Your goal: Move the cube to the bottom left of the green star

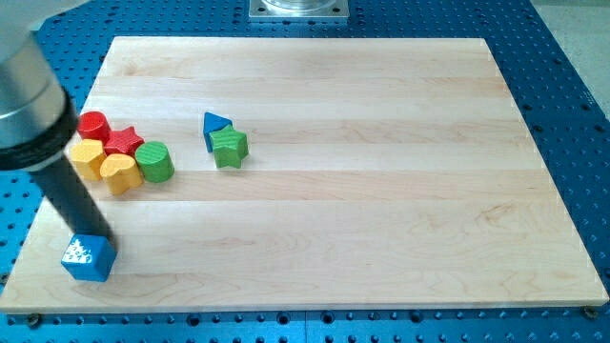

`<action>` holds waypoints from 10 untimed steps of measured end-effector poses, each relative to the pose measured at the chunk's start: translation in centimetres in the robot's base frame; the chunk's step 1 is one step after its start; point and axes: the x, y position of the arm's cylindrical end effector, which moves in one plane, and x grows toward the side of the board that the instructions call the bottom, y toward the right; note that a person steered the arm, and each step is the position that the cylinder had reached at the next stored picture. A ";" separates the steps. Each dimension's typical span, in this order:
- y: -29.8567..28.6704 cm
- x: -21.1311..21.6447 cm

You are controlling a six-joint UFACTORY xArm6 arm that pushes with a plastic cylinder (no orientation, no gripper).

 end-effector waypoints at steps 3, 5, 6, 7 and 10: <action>-1.9 5.9; 6.5 3.8; 6.1 1.6; 2.7 4.9; 8.0 -1.9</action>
